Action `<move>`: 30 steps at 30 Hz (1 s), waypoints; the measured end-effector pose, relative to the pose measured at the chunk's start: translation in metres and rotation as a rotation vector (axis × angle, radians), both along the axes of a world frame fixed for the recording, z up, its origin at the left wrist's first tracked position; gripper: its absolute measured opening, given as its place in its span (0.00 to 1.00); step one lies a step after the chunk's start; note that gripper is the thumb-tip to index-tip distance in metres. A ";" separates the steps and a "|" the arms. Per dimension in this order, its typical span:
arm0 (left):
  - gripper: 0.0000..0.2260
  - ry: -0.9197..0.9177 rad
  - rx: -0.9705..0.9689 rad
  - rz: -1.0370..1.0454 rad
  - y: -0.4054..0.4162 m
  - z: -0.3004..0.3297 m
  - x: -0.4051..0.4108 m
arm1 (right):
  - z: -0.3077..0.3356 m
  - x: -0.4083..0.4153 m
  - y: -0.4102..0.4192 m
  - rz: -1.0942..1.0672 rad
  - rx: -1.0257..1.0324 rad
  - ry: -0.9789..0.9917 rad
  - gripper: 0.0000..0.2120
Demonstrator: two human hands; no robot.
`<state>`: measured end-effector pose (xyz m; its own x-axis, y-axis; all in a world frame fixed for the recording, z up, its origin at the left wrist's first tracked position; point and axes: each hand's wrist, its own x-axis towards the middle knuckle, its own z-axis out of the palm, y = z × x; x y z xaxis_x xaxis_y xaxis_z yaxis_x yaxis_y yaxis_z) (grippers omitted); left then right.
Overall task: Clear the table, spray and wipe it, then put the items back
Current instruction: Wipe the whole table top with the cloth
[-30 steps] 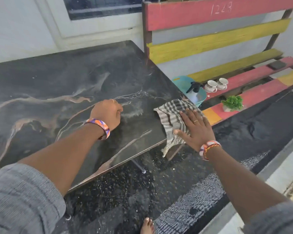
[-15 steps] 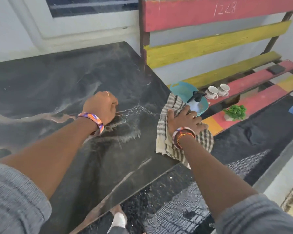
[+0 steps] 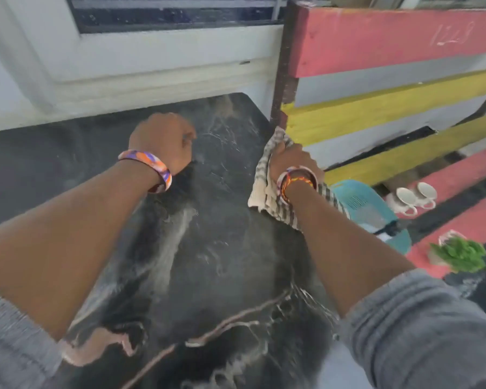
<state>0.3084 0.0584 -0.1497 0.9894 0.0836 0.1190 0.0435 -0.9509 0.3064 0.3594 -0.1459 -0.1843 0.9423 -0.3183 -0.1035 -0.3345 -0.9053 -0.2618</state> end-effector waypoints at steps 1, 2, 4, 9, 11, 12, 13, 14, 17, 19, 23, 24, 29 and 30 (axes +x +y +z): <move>0.14 -0.002 -0.008 0.010 0.008 0.000 0.009 | 0.001 0.015 0.012 0.011 0.007 -0.009 0.28; 0.15 -0.001 -0.020 0.018 0.014 -0.002 0.015 | 0.001 0.029 0.021 0.025 0.008 -0.010 0.27; 0.16 0.005 -0.033 0.028 0.026 -0.006 0.023 | 0.004 0.052 0.038 0.060 0.003 -0.013 0.26; 0.17 0.029 -0.020 0.066 0.057 -0.016 0.029 | 0.000 0.098 0.069 0.187 -0.042 -0.078 0.18; 0.17 0.037 -0.025 0.081 0.066 -0.017 0.027 | -0.003 0.110 0.078 0.217 -0.025 -0.077 0.18; 0.17 0.041 -0.029 0.086 0.069 -0.016 0.024 | -0.004 0.112 0.082 0.237 -0.039 -0.065 0.20; 0.17 0.042 -0.037 0.089 0.072 -0.015 0.022 | -0.004 0.110 0.086 0.266 -0.077 -0.043 0.23; 0.17 0.041 -0.044 0.097 0.076 -0.013 0.019 | -0.005 0.106 0.092 0.300 -0.120 -0.020 0.26; 0.17 0.031 -0.054 0.160 0.086 -0.007 0.007 | -0.005 0.081 0.115 0.428 -0.162 0.023 0.26; 0.18 0.056 -0.054 0.202 0.092 -0.006 -0.004 | -0.005 0.056 0.139 0.586 -0.154 0.025 0.25; 0.18 0.090 -0.020 0.318 0.103 -0.006 -0.039 | -0.005 0.006 0.185 0.922 -0.172 0.005 0.24; 0.17 0.088 -0.001 0.357 0.105 -0.004 -0.051 | -0.004 -0.009 0.190 0.987 -0.188 0.003 0.24; 0.14 0.073 0.050 0.450 0.091 0.002 -0.105 | -0.003 -0.075 0.164 1.139 -0.196 -0.010 0.24; 0.14 0.067 0.040 0.449 0.081 0.004 -0.113 | -0.003 -0.087 0.152 1.127 -0.185 -0.002 0.24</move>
